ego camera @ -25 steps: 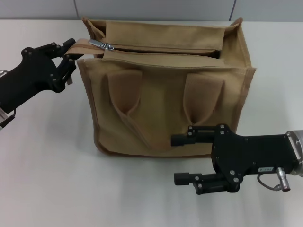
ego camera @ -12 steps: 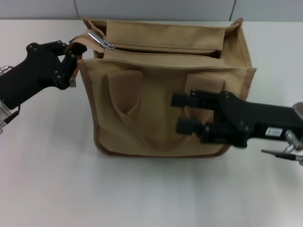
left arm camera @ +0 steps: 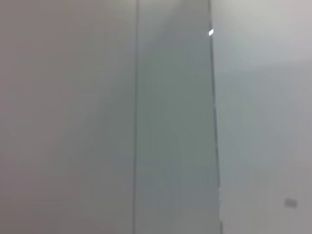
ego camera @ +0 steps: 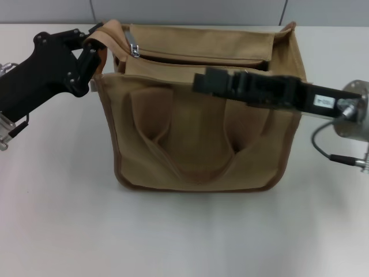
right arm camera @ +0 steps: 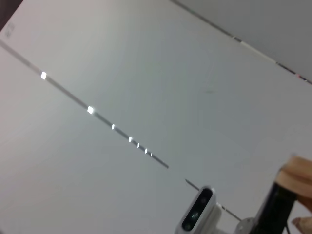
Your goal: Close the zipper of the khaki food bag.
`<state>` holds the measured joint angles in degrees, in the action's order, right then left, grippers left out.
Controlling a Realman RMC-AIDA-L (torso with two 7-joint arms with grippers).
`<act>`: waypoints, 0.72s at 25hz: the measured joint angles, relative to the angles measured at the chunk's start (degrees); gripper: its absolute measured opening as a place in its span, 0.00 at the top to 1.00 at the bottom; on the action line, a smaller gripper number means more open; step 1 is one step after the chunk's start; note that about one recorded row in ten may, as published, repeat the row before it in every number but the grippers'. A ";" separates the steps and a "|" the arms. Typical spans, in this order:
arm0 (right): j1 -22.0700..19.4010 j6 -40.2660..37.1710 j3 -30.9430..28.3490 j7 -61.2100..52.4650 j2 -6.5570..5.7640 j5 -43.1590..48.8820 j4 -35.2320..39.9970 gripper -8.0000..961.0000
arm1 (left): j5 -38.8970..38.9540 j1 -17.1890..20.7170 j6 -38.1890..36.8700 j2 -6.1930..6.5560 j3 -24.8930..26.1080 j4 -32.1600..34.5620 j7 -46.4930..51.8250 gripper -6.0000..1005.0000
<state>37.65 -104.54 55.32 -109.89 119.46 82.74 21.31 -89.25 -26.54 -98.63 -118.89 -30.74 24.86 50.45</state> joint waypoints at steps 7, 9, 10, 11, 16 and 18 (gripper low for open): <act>1.19 5.44 0.00 5.49 0.23 -3.37 -6.87 0.25 | 0.52 -1.70 -1.84 -0.15 -0.28 -0.19 0.00 0.97; 0.59 3.46 0.26 10.72 0.30 -5.28 -7.59 0.25 | 0.56 -2.43 -1.86 -0.18 -0.44 -0.21 0.00 0.97; 0.17 2.23 0.37 13.71 0.34 -6.30 -7.76 0.25 | 0.58 -2.64 -1.87 -0.19 -0.47 -0.22 0.00 0.97; -0.37 1.26 0.37 17.21 0.37 -7.22 -7.82 0.25 | 0.60 -2.87 -1.87 -0.20 -0.47 -0.25 0.00 0.97; -2.63 1.09 -0.07 39.22 0.41 -11.99 -9.13 0.25 | 0.71 -3.65 -1.73 -0.28 -0.64 -0.91 0.00 0.96; -3.13 1.42 -0.11 57.15 0.42 -15.22 -10.43 0.25 | 0.74 -3.88 -1.61 -0.29 -0.64 -0.93 0.00 0.96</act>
<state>34.51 -103.12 55.21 -52.74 119.88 67.53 10.88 -88.51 -30.43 -100.24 -119.18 -31.37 23.93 50.45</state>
